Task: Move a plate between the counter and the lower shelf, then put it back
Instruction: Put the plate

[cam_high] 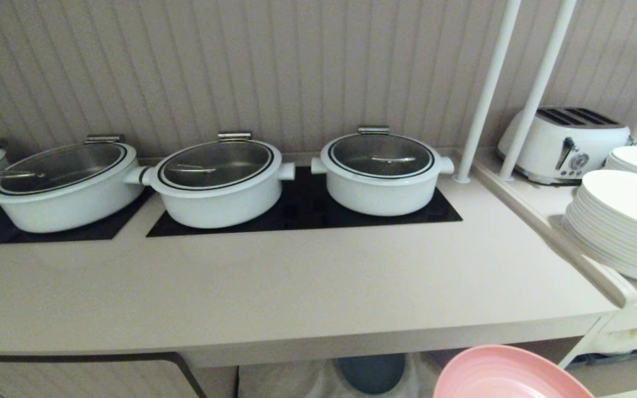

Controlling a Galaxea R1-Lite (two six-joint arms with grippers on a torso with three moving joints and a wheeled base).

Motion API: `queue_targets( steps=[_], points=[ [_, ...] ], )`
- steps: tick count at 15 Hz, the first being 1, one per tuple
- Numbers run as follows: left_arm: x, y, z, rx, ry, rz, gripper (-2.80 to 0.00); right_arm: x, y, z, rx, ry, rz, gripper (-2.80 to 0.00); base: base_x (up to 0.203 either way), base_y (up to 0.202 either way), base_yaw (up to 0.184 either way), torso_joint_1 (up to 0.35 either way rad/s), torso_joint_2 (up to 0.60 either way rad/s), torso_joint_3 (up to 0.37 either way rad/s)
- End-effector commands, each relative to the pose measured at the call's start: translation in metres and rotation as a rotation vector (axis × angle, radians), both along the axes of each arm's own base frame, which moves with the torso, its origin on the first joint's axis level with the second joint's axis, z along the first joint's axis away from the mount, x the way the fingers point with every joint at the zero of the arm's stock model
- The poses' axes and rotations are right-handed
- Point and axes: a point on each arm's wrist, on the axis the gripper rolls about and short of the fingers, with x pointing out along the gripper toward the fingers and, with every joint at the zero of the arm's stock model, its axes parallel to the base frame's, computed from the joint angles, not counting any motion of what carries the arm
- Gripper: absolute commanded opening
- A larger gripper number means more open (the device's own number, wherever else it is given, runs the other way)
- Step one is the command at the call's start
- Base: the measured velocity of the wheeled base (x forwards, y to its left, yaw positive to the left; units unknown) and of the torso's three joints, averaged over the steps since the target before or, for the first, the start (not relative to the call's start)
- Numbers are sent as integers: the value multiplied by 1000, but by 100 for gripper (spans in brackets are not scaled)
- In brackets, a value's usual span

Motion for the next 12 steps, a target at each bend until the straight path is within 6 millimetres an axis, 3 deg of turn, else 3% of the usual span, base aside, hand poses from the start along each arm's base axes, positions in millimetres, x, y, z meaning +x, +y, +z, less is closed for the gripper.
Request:
queue_targets(
  steps=[1,7,12],
  points=[
    [0,0,0,0,0,0,-280,3,1,3,0,3,3,-280,0,0,0,0,0,0],
    [0,0,0,0,0,0,-280,35,10,24,13,5,16,-280,0,0,0,0,0,0],
    [0,0,0,0,0,0,-280,77,22,37,30,37,35,-280,0,0,0,0,0,0]
  ],
)
